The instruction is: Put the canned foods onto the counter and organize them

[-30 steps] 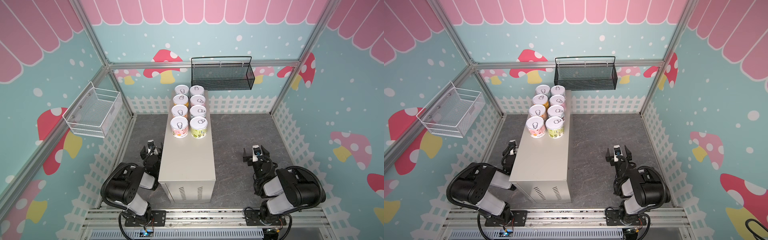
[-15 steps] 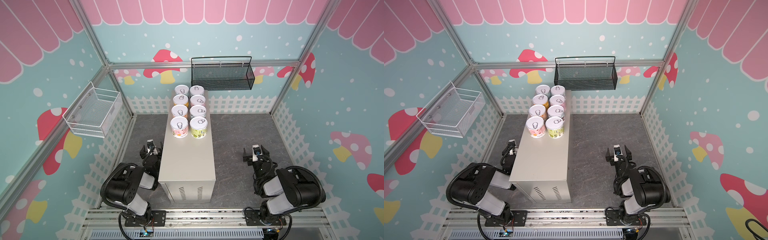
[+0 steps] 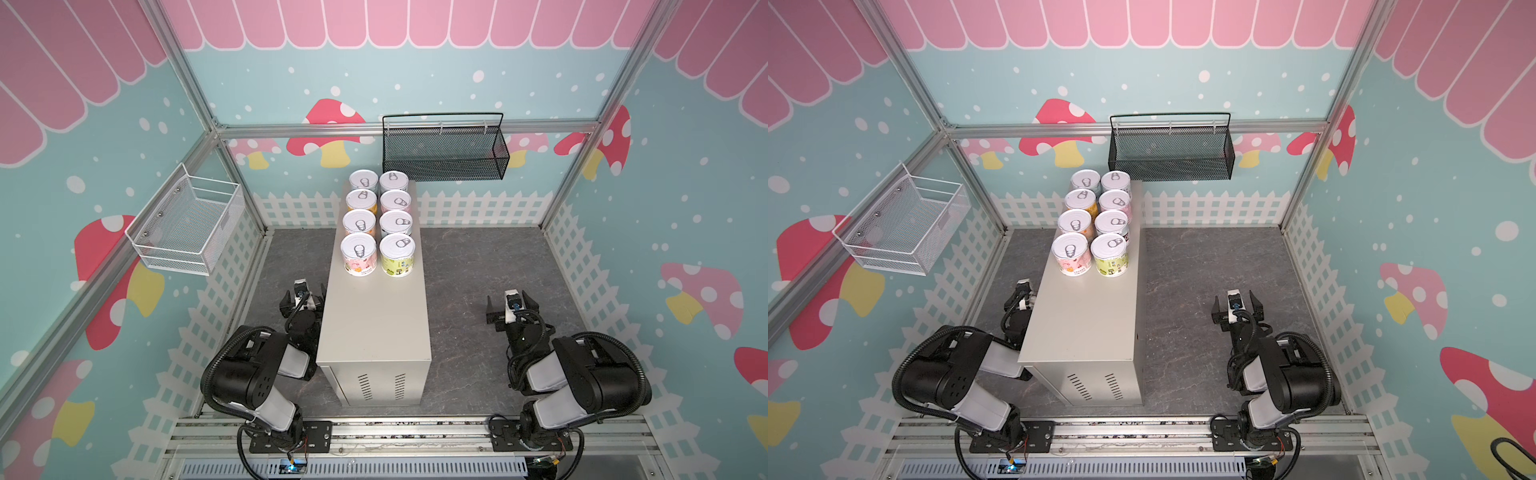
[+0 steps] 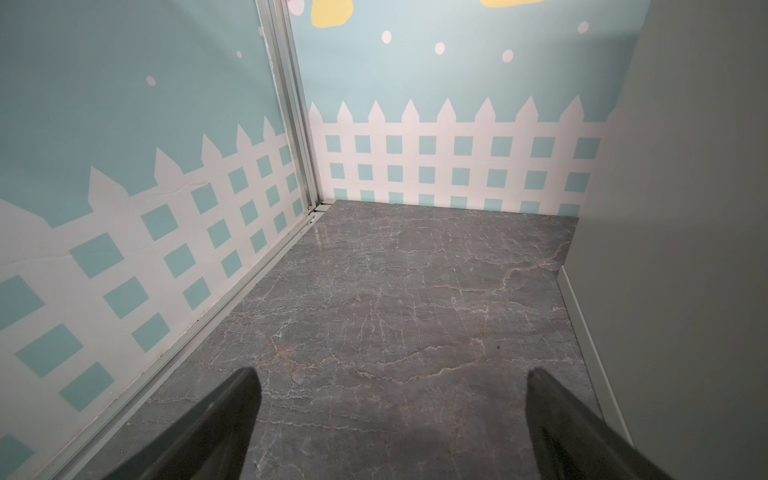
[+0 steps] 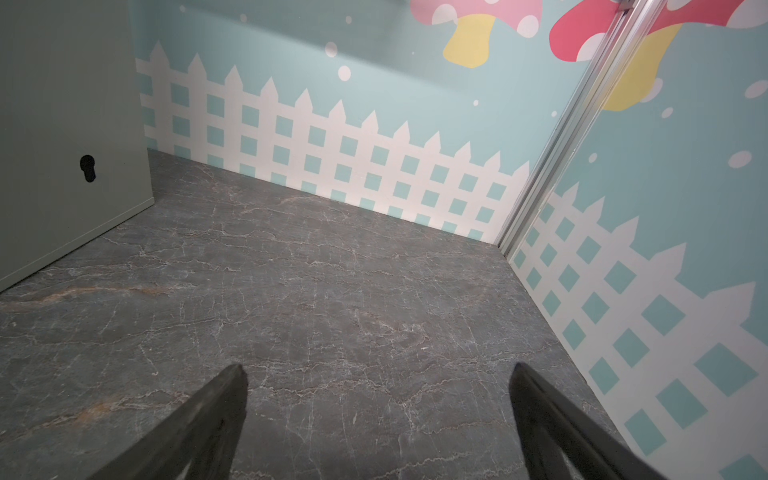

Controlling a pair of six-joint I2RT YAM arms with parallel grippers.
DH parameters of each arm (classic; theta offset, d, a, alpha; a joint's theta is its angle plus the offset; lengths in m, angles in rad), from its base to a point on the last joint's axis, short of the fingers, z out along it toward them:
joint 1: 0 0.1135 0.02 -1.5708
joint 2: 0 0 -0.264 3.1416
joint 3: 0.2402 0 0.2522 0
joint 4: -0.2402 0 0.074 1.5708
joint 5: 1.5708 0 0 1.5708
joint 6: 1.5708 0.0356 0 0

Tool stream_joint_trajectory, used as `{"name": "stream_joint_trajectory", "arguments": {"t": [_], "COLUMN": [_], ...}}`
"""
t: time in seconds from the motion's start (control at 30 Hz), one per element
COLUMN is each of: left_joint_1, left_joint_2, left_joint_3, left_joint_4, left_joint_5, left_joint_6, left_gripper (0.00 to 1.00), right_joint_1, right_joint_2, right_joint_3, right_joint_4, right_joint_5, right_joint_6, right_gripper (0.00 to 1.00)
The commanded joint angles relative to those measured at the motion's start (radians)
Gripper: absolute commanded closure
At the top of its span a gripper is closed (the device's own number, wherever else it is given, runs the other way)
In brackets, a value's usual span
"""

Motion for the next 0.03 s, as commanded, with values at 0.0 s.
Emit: {"name": "stream_joint_trajectory", "arguments": {"t": [0.0], "left_joint_1": [0.005], "left_joint_2": [-0.002], "left_joint_3": [0.007], "left_joint_4": [0.015], "left_joint_5": [0.013], "left_joint_6": [0.014], "left_gripper": [0.01], "right_joint_1": [-0.004], "right_joint_2": [0.002], "right_joint_3": [0.010], "right_joint_4": [0.029], "right_joint_5": [-0.002], "right_joint_6": [-0.012], "right_gripper": [0.01]}}
